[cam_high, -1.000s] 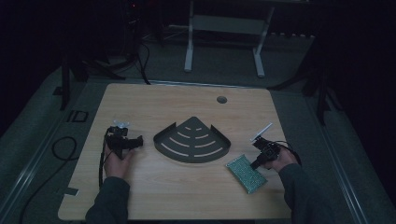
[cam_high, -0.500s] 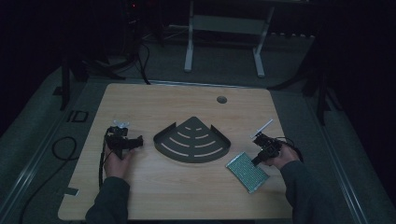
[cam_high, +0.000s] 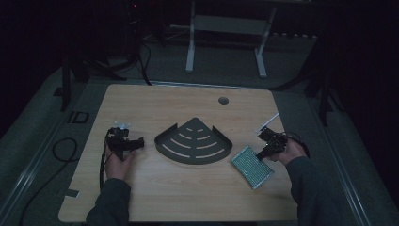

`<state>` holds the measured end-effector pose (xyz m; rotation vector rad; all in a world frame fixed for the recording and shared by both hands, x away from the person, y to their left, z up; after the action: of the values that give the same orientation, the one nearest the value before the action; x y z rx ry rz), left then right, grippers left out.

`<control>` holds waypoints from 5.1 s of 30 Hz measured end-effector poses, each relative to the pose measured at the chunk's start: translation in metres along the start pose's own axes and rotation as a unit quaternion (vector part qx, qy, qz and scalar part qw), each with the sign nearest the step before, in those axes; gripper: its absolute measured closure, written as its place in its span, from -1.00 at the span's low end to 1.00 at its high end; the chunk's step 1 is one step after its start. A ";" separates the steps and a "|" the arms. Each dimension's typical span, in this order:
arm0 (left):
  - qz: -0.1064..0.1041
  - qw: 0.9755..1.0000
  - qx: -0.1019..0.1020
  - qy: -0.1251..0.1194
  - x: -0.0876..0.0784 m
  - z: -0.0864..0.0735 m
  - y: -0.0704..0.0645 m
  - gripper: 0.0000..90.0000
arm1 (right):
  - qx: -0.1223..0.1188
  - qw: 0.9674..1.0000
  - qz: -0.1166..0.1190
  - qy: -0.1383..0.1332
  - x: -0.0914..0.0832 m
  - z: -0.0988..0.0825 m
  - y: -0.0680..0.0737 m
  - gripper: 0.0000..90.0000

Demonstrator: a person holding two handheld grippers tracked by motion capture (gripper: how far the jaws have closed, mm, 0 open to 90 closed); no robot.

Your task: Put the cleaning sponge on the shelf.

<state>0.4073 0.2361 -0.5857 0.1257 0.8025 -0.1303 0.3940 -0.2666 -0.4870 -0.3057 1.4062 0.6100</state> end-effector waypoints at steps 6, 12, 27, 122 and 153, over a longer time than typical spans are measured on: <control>0.000 1.000 0.000 0.000 0.000 0.000 0.000 -0.88 | -0.005 1.000 -0.004 0.000 -0.007 0.004 0.000 0.99; 0.000 1.000 0.000 0.000 0.000 0.000 0.000 -0.88 | -0.008 1.000 -0.013 0.002 -0.015 0.011 0.000 0.99; 0.000 1.000 -0.001 -0.001 0.000 0.000 0.000 -0.88 | -0.024 0.999 -0.033 -0.009 -0.039 0.025 0.010 0.99; 0.000 1.000 0.000 -0.001 0.000 0.000 0.000 -0.88 | -0.051 0.998 -0.027 -0.036 -0.022 0.130 0.057 0.99; 0.001 1.000 0.000 0.000 0.000 0.000 0.000 -0.88 | -0.048 0.997 -0.050 -0.044 0.003 0.150 0.063 0.99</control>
<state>0.4077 0.2356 -0.5857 0.1255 0.8027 -0.1287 0.4825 -0.1330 -0.4565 -0.4183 1.2709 0.6040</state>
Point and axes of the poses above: each handheld gripper's, and its own axes: x roughly forward along the jaws, z roughly out of its top, y roughly to its left, the point moved 3 cm from there along x, roughly forward along the jaws, and after that the axes turned 6 degrees about x, right-handed, at the moved point
